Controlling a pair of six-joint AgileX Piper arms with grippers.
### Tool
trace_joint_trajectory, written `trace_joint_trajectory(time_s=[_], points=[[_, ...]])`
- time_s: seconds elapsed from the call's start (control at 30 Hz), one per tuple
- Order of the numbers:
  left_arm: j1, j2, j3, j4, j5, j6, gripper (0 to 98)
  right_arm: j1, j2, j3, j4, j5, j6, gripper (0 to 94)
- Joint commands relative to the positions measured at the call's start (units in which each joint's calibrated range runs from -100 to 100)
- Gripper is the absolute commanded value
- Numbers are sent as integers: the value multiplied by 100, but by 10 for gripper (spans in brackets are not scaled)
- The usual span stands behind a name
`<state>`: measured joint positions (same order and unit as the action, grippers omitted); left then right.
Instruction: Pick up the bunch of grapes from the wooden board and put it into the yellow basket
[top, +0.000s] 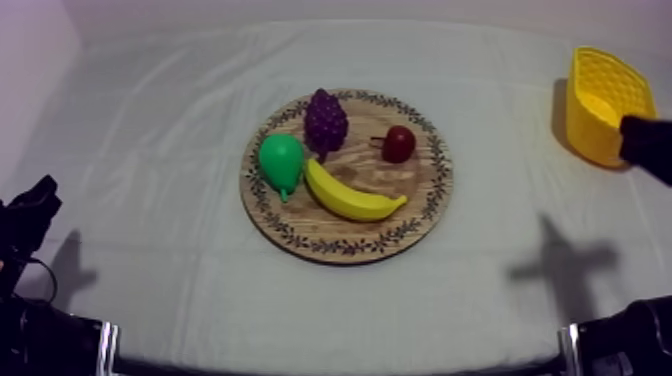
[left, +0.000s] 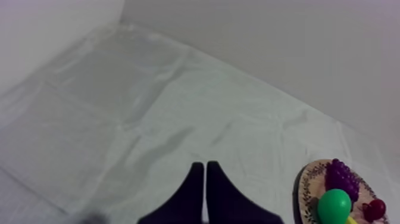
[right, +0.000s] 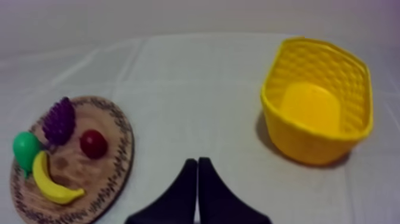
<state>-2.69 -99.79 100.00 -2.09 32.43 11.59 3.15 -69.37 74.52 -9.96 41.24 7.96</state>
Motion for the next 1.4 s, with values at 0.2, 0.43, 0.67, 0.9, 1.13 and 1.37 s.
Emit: trace_joint_trajectory(time_s=[0.2,0.43,0.67,0.9,1.13,1.37], points=[[-3,5,0,1,-1,1,1,-393,1822,-2702,-129,1087,-118,6],[-3,5,0,1,-1,1,1,-1018,3084,-4306,-51,2159,-429,23],[-3,5,0,1,-1,1,1,-1543,4163,-5218,-87,2539,-588,45],[-3,5,0,1,-1,1,1,-2044,5262,-5931,25,2603,-927,55],[-3,5,0,1,-1,1,1,-2405,6316,-6575,165,2565,-1263,40],[-3,5,0,1,-1,1,1,-2653,7312,-7066,355,2358,-1641,20]])
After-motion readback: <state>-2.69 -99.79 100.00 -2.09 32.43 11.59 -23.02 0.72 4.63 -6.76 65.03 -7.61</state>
